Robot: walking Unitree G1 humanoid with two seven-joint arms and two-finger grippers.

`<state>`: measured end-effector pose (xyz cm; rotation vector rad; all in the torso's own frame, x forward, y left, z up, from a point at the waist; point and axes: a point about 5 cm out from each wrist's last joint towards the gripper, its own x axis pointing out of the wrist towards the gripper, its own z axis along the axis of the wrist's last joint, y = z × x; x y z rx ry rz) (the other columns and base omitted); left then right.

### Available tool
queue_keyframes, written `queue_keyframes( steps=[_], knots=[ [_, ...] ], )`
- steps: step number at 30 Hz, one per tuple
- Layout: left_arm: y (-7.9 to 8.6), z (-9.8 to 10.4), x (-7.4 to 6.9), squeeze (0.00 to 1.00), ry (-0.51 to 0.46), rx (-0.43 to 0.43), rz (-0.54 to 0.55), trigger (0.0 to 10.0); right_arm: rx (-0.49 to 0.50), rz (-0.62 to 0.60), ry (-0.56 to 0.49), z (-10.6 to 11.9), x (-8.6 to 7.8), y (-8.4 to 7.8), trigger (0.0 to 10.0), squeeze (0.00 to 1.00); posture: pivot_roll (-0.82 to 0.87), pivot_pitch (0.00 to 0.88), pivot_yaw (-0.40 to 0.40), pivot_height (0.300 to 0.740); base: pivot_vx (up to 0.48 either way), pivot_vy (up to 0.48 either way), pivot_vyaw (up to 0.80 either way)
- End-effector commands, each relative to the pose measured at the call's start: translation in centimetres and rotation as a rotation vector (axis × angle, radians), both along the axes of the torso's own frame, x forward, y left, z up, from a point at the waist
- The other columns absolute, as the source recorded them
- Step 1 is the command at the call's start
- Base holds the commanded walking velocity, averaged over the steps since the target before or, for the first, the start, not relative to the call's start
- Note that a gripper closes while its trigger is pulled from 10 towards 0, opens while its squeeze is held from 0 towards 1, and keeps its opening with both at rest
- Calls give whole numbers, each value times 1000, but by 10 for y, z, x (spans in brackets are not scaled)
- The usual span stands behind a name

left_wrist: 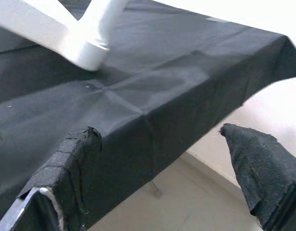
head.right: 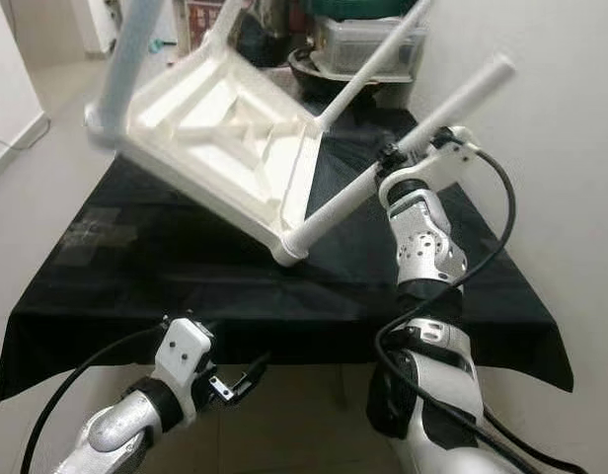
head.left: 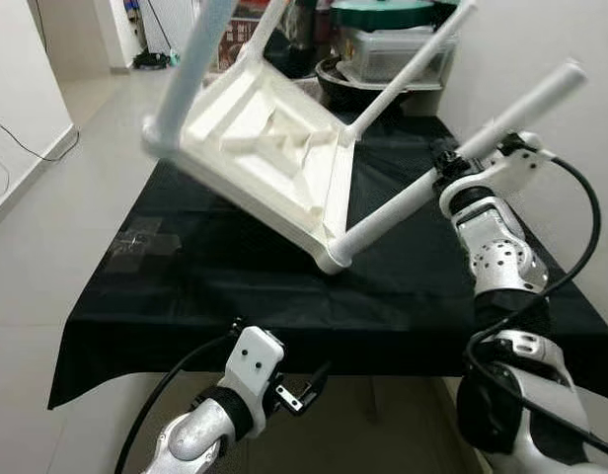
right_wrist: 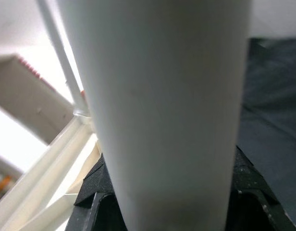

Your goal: Building children table

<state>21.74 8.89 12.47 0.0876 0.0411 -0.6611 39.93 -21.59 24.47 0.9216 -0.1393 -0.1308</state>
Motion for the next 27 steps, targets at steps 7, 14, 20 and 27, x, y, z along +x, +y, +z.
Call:
queue_keyframes(
  steps=[7,14,20,27],
  knots=[
    [3,3,-12,0,34,19,-32,10000,479,-108,257,-78,-4,11,0,0,186,150,-71,740,0,0,0],
    [4,5,-16,0,45,26,-37,10000,541,-93,291,-87,-3,24,0,0,189,155,-68,740,0,0,0],
    [4,6,-18,0,59,32,-40,10000,527,-85,317,-92,-2,33,10000,1000,186,156,-67,740,0,0,0],
    [1,5,-14,0,62,35,-42,10000,540,-71,304,-91,-3,34,10000,0,172,141,-62,740,0,0,0]
  ],
)
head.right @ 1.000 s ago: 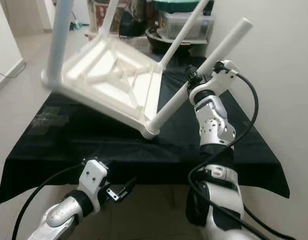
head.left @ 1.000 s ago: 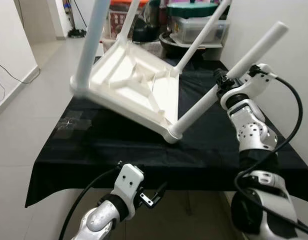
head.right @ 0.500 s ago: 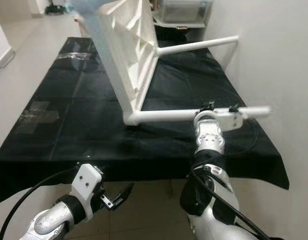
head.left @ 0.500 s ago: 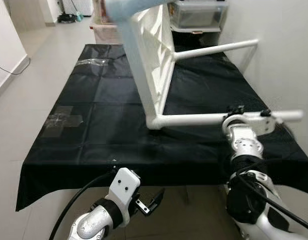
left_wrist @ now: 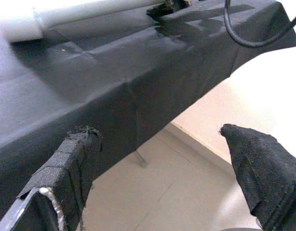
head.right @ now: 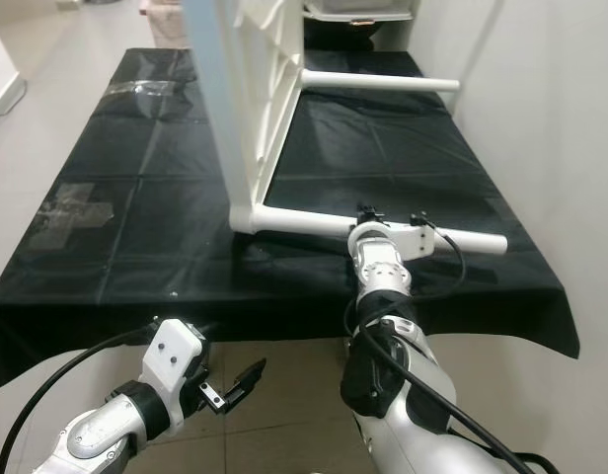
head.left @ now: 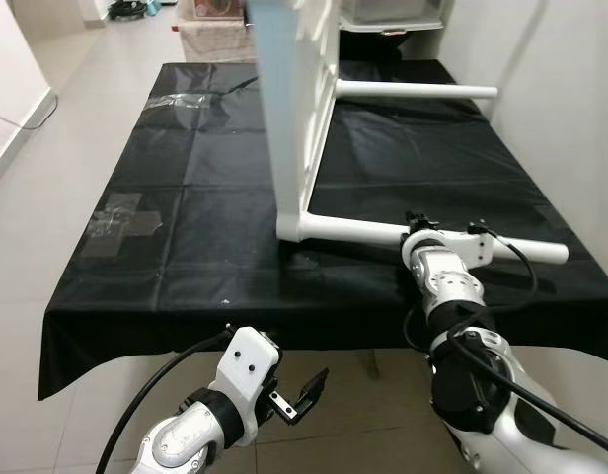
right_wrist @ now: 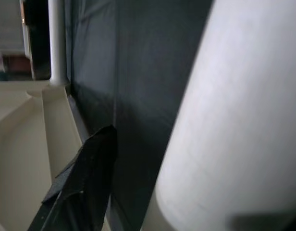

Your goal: Building children table

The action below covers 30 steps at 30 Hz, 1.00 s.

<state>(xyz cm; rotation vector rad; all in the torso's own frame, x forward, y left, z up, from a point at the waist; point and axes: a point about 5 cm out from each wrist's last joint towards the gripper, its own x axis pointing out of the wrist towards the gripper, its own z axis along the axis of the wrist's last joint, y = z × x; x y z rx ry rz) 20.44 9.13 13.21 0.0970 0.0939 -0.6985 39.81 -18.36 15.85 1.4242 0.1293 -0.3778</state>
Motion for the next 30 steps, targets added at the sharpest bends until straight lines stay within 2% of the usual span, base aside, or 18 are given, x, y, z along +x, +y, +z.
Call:
queue_keyframes(
  steps=[1,6,7,9,12,16,18,20,23,24,25,26,28,29,30],
  knots=[
    [-1,-3,0,0,15,10,-7,10000,5,7,20,-5,-3,0,10000,0,172,141,-62,740,0,0,0],
    [-3,-4,3,0,15,10,-7,10000,19,-32,23,-3,-11,-9,10000,0,162,130,-55,740,0,0,0],
    [-4,-5,6,0,12,11,-7,10000,19,-63,27,0,-19,-14,10000,0,159,124,-54,740,0,0,0],
    [-4,-5,7,0,11,11,-7,10000,22,-72,27,1,-22,-15,10000,0,156,120,-52,740,0,0,0],
    [-4,-5,9,0,8,12,-6,10000,19,-123,29,3,-36,-22,10000,0,153,116,-52,740,0,0,0],
    [-6,-8,16,0,2,17,-6,10000,7,-236,49,3,-79,-26,10000,0,131,87,-43,740,0,0,0],
    [-7,-9,18,0,-1,18,-5,10000,-1,-233,43,6,-89,-20,10000,0,128,80,-40,740,0,0,0],
    [-7,-10,19,0,-1,18,-4,10000,-1,-228,40,7,-93,-18,10000,0,127,78,-40,740,0,0,0],
    [-9,-11,22,0,-11,19,-5,10000,-196,-122,-19,16,-97,-9,10000,0,121,67,-39,740,0,0,0],
    [-9,-11,23,0,-14,18,-2,10000,-332,-69,-42,18,-99,-4,10000,0,117,58,-40,740,0,0,0],
    [-9,-11,24,0,-17,16,0,10000,-416,-33,-51,19,-102,-1,10000,0,117,58,-40,740,0,0,0],
    [-9,-11,24,0,-17,16,0,10000,-416,-33,-51,19,-102,-1,10000,0,117,58,-40,740,0,0,0],
    [-10,-11,28,0,-28,11,8,10000,-606,66,-68,17,-110,9,10000,0,114,45,-43,740,0,0,0],
    [-10,-11,28,0,-28,11,8,10000,-606,66,-68,17,-110,9,10000,0,114,45,-43,740,0,0,0],
    [-10,-11,29,0,-30,10,10,10000,-655,85,-66,16,-112,10,10000,0,114,42,-42,740,0,0,0]
  ],
)
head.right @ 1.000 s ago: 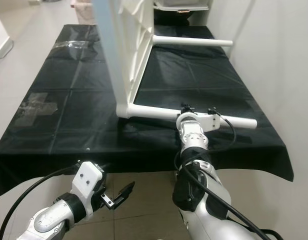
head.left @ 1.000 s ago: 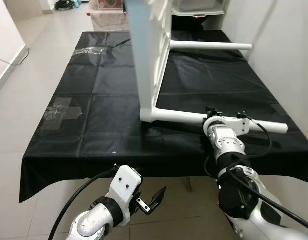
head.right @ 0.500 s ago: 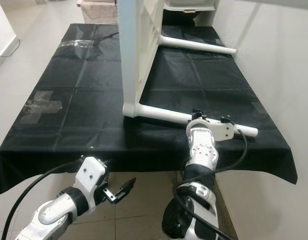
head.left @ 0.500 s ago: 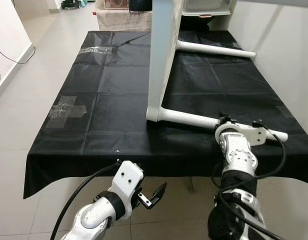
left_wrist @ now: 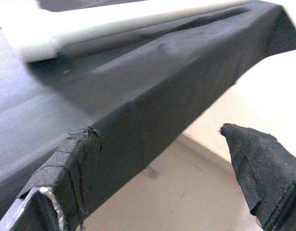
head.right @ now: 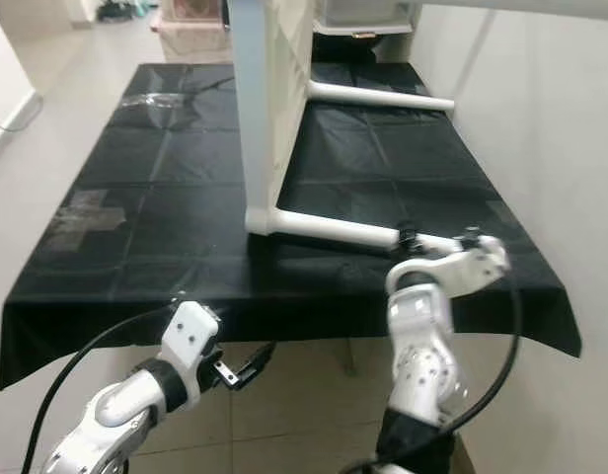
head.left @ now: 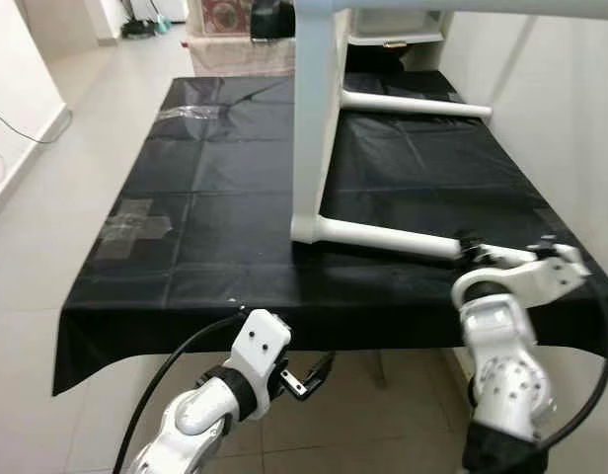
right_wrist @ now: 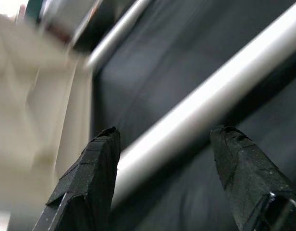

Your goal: Building children table

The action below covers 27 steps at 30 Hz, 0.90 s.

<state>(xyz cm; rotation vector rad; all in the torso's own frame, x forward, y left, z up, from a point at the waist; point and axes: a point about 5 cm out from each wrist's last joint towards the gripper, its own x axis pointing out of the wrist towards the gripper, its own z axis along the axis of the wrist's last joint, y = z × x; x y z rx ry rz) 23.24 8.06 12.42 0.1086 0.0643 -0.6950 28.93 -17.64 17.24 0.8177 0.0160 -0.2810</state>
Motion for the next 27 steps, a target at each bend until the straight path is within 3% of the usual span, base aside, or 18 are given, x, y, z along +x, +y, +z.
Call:
queue_keyframes(
  steps=[1,3,4,5,7,8,10,16,27],
  knots=[
    [2,-3,4,0,-11,7,27,10000,-241,45,-37,4,-9,7,10000,0,106,24,-48,740,0,0,0],
    [2,-3,4,0,-11,7,27,10000,-241,45,-37,4,-9,7,10000,0,106,24,-48,740,0,0,0],
    [3,-3,6,0,-20,5,40,10000,-385,83,-59,4,-14,11,10000,0,105,22,-48,740,0,0,0],
    [3,-3,6,0,-20,5,40,10000,-385,83,-59,4,-14,11,10000,0,105,22,-48,740,0,0,0],
    [5,-5,12,0,-18,-15,83,10000,-703,148,-108,0,-27,20,10000,0,97,6,-48,740,120,0,0],
    [5,-5,12,0,-18,-15,83,10000,-703,148,-108,0,-27,20,10000,0,97,6,-48,740,240,0,0],
    [8,-9,17,0,13,-40,124,10000,-872,182,-129,-7,-35,24,10000,0,92,0,-48,740,298,-157,0],
    [8,-16,25,0,47,-64,151,10000,-1011,233,-103,-29,-50,29,10000,0,83,0,-46,740,385,-281,0],
    [4,-18,27,0,34,-62,134,10000,-1040,232,-81,-44,-54,28,10000,0,84,0,-51,740,350,-275,0]
  ],
)
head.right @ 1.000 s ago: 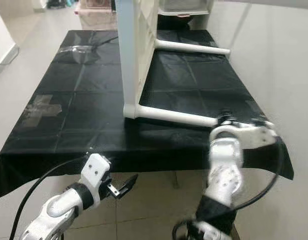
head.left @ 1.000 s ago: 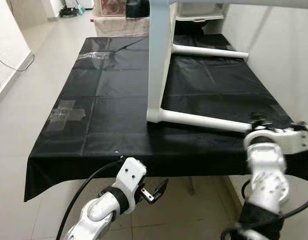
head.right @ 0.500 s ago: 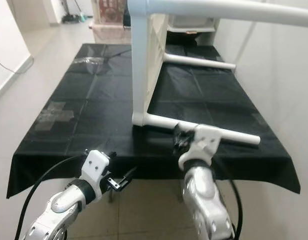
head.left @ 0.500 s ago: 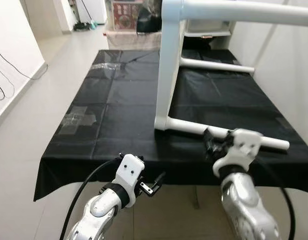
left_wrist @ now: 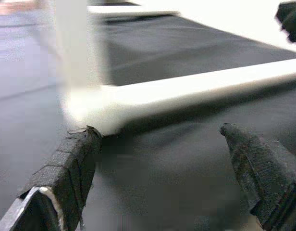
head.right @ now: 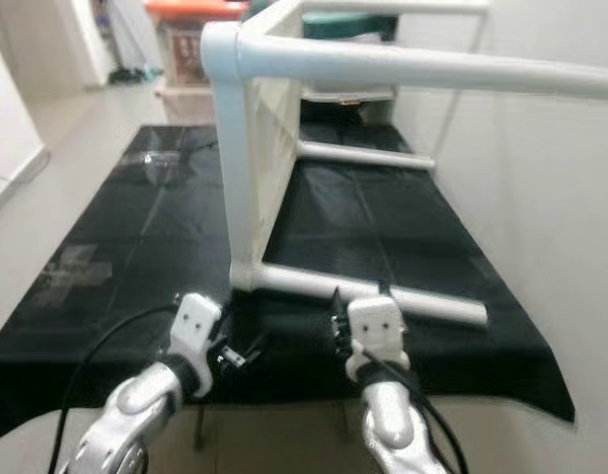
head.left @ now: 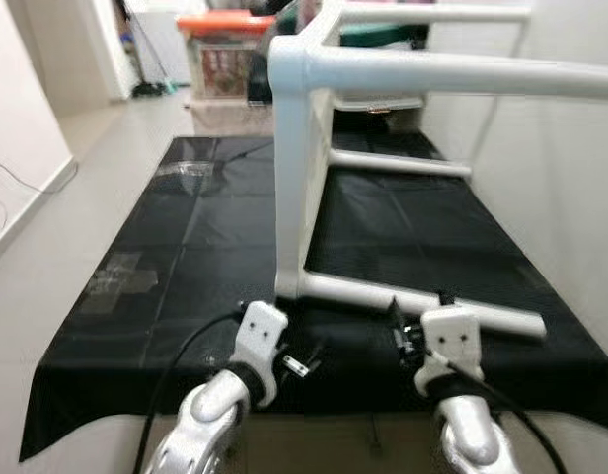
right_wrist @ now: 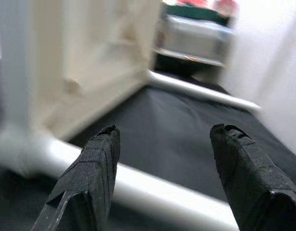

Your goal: Building children table

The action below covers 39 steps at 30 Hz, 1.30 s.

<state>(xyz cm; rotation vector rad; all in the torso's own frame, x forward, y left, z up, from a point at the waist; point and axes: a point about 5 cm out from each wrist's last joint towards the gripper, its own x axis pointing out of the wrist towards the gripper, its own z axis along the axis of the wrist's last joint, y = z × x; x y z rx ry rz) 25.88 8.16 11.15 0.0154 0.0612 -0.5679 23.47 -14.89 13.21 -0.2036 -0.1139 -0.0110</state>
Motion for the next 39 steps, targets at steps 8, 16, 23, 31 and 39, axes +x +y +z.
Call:
queue_keyframes(
  steps=[8,16,23,31,39],
  knots=[
    [1,-6,0,0,13,22,-20,10000,-8,-2,7,-6,1,1,10000,0,85,0,-57,740,0,0,0],
    [-6,1,-6,0,-67,36,-96,10000,-96,-30,-14,-2,1,2,10000,0,85,0,-54,740,0,0,0],
    [-17,10,-3,0,-123,21,-170,10000,-283,-133,-131,14,2,3,10000,0,80,0,-52,740,0,0,0],
    [-31,37,25,0,-199,-35,-197,10000,-637,-448,-428,69,6,-16,10000,0,82,6,-30,740,0,0,0],
    [-37,39,40,0,-208,-18,-177,10000,-767,-527,-513,91,14,-22,10000,0,81,62,-23,740,0,0,0]
  ],
)
